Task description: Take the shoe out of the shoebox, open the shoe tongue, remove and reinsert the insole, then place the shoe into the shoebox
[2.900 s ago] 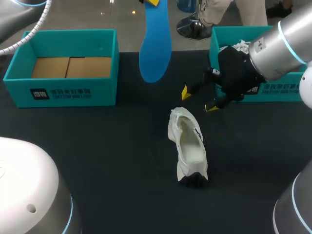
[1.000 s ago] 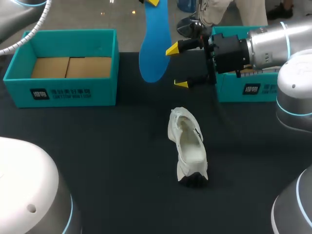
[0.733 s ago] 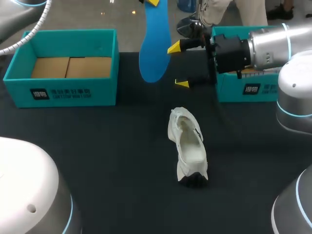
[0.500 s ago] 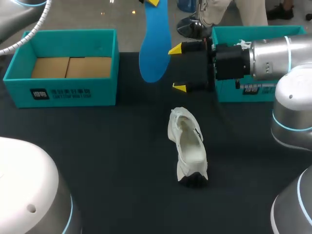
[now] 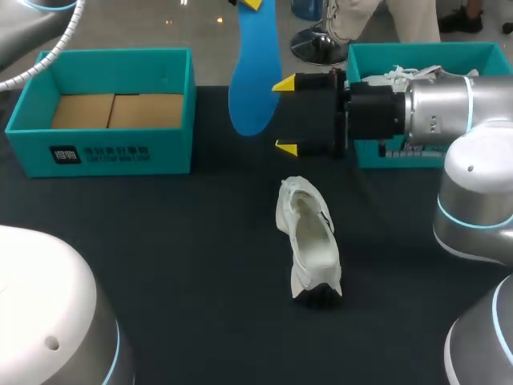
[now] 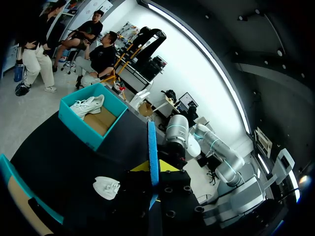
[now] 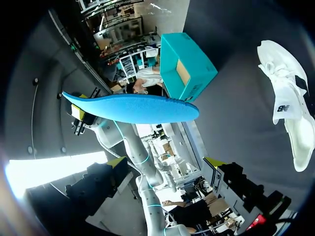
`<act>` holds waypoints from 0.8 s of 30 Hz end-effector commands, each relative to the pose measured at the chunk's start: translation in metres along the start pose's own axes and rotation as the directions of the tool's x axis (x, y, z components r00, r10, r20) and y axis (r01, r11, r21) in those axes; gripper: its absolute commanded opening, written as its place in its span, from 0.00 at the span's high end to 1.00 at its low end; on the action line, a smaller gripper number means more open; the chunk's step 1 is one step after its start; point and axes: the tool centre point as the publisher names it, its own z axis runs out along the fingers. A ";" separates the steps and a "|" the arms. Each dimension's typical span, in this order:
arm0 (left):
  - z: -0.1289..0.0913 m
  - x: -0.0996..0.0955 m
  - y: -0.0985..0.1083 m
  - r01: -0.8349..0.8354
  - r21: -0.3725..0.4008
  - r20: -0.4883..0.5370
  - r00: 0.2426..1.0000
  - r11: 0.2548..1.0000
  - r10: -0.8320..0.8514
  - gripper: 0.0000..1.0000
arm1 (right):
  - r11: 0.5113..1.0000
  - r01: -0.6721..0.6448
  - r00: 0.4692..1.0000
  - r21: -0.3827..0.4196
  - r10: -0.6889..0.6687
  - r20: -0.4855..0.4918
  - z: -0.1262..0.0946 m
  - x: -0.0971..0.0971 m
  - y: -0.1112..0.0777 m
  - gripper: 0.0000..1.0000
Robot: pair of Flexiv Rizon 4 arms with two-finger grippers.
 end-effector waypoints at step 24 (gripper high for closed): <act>-0.001 -0.001 0.000 -0.001 -0.001 -0.002 1.000 1.000 0.001 1.00 | 1.000 -0.010 0.999 -0.014 0.010 0.042 0.006 -0.002 0.004 0.00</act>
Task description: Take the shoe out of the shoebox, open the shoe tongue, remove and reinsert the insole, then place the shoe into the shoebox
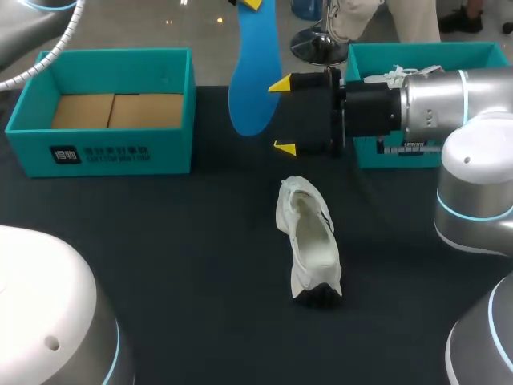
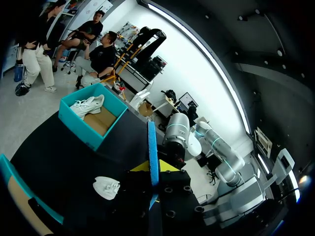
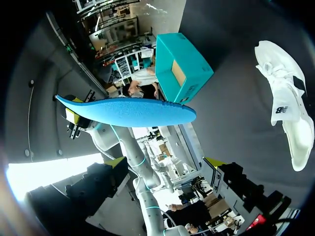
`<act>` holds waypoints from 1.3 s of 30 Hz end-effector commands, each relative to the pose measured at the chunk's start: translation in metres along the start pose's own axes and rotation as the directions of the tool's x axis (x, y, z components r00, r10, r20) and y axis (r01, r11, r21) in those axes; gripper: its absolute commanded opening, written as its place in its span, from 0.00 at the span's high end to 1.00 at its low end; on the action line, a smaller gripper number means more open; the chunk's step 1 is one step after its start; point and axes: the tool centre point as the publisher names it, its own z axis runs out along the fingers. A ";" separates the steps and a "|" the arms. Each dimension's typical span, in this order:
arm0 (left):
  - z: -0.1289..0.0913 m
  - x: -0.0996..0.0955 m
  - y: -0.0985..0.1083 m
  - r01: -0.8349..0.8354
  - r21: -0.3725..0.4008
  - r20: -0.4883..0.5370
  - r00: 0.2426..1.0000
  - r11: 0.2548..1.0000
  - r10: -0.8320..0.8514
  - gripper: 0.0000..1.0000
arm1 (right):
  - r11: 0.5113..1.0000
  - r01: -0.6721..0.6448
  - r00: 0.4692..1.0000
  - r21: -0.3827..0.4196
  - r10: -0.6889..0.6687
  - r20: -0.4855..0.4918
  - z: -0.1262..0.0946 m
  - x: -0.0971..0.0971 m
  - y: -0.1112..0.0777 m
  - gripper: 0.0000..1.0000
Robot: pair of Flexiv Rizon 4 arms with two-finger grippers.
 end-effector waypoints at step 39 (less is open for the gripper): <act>-0.064 -0.013 0.143 -0.664 0.095 0.347 0.720 0.741 0.601 1.00 | 1.000 0.000 1.000 -0.003 0.000 0.003 0.002 0.000 0.000 0.00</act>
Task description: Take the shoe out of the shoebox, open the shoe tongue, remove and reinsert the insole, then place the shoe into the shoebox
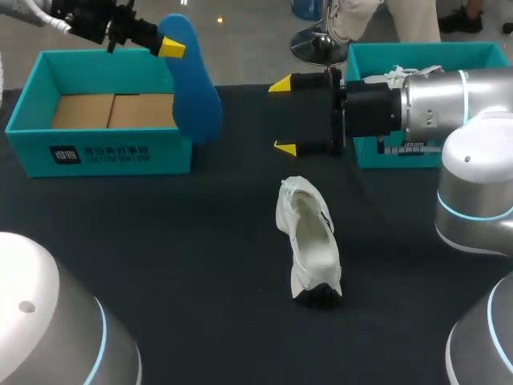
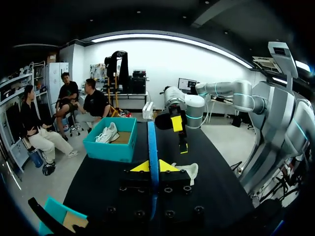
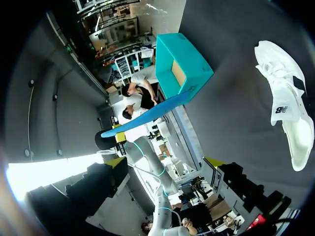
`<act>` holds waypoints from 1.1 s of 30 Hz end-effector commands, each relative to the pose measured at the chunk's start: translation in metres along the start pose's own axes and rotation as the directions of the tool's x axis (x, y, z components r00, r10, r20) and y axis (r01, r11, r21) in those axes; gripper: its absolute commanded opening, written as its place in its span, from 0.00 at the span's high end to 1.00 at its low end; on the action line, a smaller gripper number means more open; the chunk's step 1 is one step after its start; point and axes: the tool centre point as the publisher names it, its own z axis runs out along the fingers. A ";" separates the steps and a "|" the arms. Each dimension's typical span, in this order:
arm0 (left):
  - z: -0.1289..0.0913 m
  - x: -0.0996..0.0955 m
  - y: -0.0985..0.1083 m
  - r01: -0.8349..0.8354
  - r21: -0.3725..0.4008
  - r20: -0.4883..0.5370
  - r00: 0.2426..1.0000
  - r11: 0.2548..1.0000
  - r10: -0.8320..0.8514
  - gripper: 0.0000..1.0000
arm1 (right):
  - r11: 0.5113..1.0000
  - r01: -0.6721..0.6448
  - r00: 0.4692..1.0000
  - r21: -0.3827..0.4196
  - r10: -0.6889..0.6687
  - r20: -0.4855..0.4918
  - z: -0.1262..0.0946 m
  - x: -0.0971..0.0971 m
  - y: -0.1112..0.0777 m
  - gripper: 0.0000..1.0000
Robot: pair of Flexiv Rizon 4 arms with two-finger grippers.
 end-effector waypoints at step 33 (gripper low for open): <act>-0.003 0.030 0.013 -0.107 0.072 0.215 0.973 0.992 0.090 1.00 | 1.000 -0.001 1.000 -0.003 0.001 0.003 0.002 0.000 0.000 0.00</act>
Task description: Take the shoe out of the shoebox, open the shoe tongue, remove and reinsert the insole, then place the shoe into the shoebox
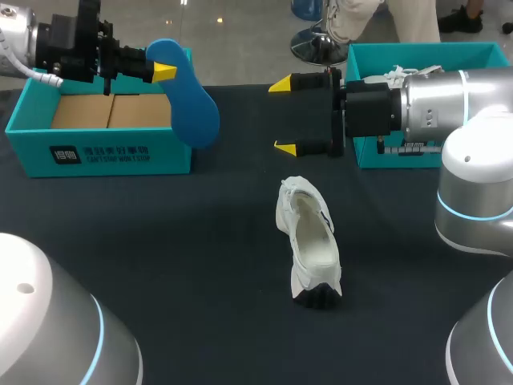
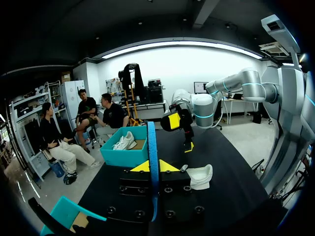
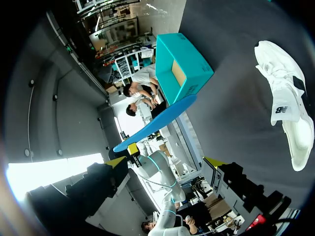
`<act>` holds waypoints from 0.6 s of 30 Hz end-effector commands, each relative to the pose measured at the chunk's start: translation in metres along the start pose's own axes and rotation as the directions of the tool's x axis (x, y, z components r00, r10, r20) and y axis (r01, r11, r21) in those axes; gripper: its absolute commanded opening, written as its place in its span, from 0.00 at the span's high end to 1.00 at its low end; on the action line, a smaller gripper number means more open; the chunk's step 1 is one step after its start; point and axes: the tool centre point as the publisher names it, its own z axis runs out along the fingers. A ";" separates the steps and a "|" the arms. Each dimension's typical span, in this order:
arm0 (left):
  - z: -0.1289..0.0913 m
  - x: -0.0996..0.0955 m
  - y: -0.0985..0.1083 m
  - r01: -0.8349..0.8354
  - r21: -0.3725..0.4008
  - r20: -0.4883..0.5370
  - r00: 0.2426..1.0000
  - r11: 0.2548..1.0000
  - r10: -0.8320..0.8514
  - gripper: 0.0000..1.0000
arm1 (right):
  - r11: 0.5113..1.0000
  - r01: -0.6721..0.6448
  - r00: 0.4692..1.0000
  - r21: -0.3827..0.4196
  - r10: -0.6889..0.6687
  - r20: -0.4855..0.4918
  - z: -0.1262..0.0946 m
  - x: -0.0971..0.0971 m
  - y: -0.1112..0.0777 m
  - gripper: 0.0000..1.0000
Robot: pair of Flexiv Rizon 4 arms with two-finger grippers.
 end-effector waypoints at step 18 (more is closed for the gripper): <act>-0.020 0.024 -0.029 -0.790 0.180 0.148 0.611 0.586 0.778 1.00 | 1.000 -0.001 1.000 -0.003 0.001 0.003 0.002 0.000 0.000 0.00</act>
